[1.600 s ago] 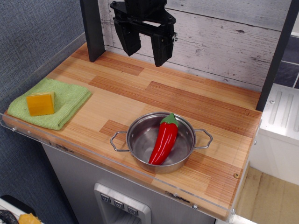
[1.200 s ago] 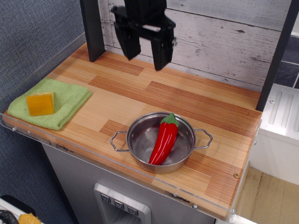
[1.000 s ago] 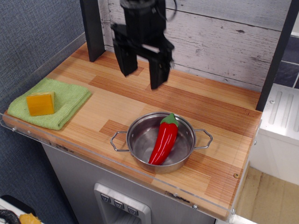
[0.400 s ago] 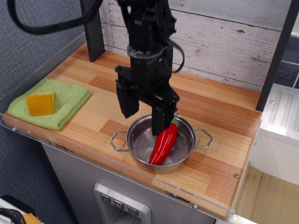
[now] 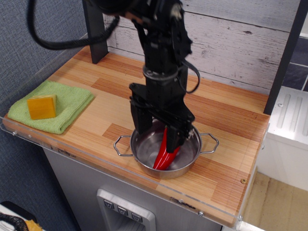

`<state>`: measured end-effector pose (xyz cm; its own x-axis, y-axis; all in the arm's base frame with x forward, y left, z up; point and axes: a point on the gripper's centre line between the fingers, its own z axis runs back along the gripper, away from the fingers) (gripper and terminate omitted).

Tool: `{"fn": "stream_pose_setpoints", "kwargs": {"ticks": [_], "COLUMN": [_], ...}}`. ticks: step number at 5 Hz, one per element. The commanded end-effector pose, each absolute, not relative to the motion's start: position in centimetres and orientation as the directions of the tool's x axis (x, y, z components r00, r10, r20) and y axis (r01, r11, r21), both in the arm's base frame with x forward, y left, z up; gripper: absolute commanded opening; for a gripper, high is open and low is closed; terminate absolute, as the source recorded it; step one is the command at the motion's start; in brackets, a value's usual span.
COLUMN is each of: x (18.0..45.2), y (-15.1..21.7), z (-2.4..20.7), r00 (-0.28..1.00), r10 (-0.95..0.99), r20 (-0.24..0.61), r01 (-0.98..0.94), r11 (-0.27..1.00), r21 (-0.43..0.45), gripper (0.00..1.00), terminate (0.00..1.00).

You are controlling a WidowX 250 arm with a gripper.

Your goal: PICK UP THE RED CHILLI AND PUT THE ANOTHER SIDE OF THE TABLE

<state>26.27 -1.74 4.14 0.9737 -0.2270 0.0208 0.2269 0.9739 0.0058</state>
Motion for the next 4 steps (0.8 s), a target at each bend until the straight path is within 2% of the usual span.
{"fn": "stream_pose_setpoints", "kwargs": {"ticks": [1, 3, 4], "x": [26.9, 27.1, 27.0], "y": [-2.5, -2.3, -2.3], "z": [2.6, 0.8, 0.9], "r00": [0.975, 0.979, 0.98], "r10": [-0.215, -0.204, -0.197], "r20": [0.052, 0.021, 0.039], "r01": [0.212, 0.202, 0.194], "r11": [0.976, 0.977, 0.978], "r21": [0.057, 0.063, 0.073], "gripper": [1.0, 1.0, 0.0], "terminate": [0.0, 0.0, 0.0]}}
